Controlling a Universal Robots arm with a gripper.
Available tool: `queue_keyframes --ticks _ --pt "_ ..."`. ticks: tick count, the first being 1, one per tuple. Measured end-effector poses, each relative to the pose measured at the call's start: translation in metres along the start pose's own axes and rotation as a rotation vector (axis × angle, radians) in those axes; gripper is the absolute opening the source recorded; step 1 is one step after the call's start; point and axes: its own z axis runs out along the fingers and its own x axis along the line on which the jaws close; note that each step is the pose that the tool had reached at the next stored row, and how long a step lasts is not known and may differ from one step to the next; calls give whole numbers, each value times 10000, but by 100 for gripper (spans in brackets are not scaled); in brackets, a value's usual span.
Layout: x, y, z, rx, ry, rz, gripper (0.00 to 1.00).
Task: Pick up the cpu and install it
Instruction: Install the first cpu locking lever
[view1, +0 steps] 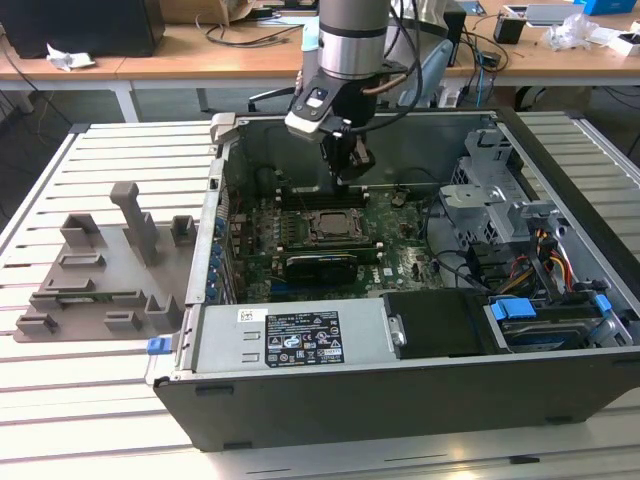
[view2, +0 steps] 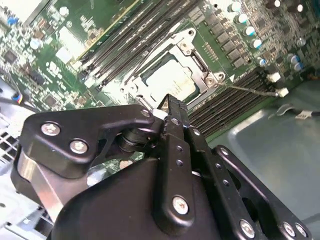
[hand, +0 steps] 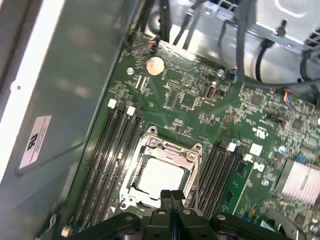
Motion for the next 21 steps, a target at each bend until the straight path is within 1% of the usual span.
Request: queue_keyframes --ticks 1,2,4,6,9,11,13,16,21 --pt "0 0 0 -26 -24 -462 11" --pt "0 0 0 -41 -39 -737 11" --pt "0 0 0 -58 -55 -1041 11" --pt "0 0 0 -86 -80 -1515 11" --pt "0 0 0 -111 -103 -1955 11" --pt "0 0 0 -143 -134 -2530 11" --pt "0 0 0 -160 -150 -2828 11" --pt "0 0 0 -199 -187 -3516 11" --pt "0 0 0 -231 -217 -4093 11"
